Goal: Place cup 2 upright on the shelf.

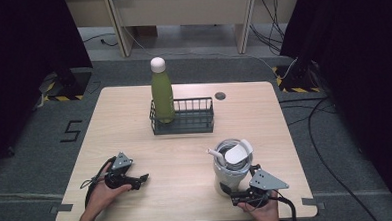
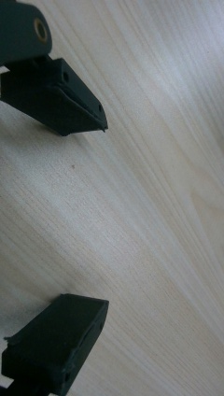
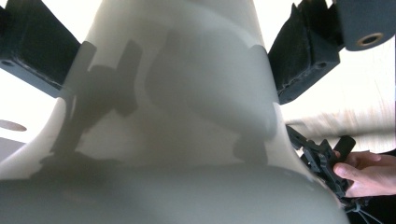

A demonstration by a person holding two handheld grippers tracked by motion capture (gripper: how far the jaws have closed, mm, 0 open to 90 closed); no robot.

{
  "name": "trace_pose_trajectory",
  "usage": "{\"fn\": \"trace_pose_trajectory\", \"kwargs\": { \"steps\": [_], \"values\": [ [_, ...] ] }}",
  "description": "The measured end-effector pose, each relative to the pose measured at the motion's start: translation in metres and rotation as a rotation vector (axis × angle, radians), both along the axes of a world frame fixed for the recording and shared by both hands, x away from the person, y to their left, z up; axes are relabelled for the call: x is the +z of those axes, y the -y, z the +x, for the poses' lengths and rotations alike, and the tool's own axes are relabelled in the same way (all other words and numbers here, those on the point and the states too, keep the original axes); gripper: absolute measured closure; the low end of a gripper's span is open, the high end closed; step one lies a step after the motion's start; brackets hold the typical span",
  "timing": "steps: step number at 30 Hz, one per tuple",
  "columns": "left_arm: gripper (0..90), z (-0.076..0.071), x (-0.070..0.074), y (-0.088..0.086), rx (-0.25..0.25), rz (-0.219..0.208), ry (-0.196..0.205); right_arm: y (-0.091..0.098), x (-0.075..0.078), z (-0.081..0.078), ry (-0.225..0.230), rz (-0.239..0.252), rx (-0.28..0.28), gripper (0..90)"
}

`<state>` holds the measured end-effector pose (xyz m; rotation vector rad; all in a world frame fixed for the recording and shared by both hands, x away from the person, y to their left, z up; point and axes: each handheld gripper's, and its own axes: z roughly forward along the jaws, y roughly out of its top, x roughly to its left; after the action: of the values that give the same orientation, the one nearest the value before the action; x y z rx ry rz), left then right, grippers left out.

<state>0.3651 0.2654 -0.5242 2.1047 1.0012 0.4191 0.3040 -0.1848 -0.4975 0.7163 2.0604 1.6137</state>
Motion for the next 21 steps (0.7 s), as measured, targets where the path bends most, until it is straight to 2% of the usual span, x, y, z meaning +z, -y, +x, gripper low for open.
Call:
{"fn": "trace_pose_trajectory", "kwargs": {
  "steps": [8,21],
  "values": [
    [11.2,0.0000,0.0000,0.0000,0.000,0.001,0.000,-0.0063,-0.0043,0.0051,0.009,0.023,0.007,7.5],
    [11.3,0.0000,0.0000,0.0000,0.000,0.000,0.000,-0.0084,-0.0048,0.0075,0.028,0.011,0.007,10.7]
  ]
}}
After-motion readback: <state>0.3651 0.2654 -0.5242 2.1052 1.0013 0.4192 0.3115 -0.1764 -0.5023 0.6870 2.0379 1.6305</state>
